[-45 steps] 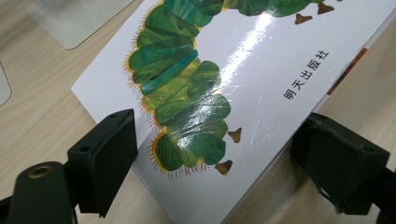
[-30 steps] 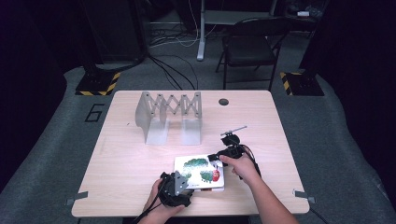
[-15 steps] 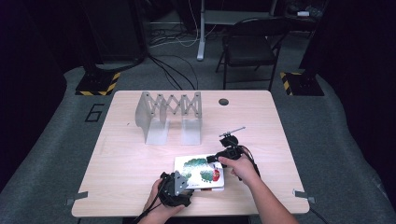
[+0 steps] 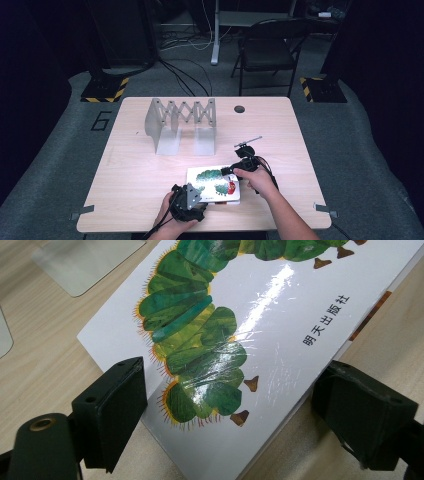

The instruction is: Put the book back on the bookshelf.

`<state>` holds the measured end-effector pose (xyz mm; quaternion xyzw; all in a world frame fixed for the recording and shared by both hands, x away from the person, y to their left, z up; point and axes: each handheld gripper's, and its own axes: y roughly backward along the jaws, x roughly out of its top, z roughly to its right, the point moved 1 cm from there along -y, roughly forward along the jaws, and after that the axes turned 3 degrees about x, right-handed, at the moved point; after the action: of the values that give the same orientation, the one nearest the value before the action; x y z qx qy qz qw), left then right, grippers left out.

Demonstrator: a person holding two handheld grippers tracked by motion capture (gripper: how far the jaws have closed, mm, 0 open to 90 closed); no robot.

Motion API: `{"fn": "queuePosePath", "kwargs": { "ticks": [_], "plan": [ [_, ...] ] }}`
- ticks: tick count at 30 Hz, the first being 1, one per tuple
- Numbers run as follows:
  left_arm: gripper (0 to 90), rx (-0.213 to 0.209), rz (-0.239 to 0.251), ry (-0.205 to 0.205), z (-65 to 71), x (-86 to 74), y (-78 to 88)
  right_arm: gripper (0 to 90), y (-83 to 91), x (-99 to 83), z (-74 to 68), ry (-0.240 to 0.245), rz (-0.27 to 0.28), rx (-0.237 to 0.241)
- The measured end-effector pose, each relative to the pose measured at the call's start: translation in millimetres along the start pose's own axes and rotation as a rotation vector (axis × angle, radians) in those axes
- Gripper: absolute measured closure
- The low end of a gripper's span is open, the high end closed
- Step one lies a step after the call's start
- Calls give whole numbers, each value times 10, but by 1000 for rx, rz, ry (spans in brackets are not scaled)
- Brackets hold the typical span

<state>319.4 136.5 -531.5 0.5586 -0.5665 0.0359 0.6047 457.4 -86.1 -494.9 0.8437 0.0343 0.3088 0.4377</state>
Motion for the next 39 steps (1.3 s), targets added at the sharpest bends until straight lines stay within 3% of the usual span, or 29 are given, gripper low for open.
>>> {"fn": "queuePosePath", "kwargs": {
  "ticks": [5,6,9,16,18,26,30,37,39],
  "plan": [
    [95,25,-11,49,-22,-11,-20,343,0,-2,-1,-3,-5,-3],
    [76,15,-22,48,-44,-12,-19,344,1,-2,-1,-2,-6,-2],
    [33,8,-35,107,-90,-32,-46,347,3,-2,-4,-3,-6,-2],
    [29,-49,-62,181,-171,-58,-76,350,13,4,-39,-10,1,-12],
    [25,-76,-77,180,-185,-53,-72,356,17,6,-39,4,4,-11],
    [42,-104,-116,163,-221,-31,-53,360,0,1,-26,6,-5,-18],
    [53,-115,-119,170,-241,-35,-47,374,12,4,-26,-4,1,-12],
    [65,-188,-125,196,-341,-39,-29,375,-4,-5,6,-3,-5,-9],
    [69,-191,-118,209,-348,-40,-30,375,-10,-7,8,-14,-3,-7]
  ]
}}
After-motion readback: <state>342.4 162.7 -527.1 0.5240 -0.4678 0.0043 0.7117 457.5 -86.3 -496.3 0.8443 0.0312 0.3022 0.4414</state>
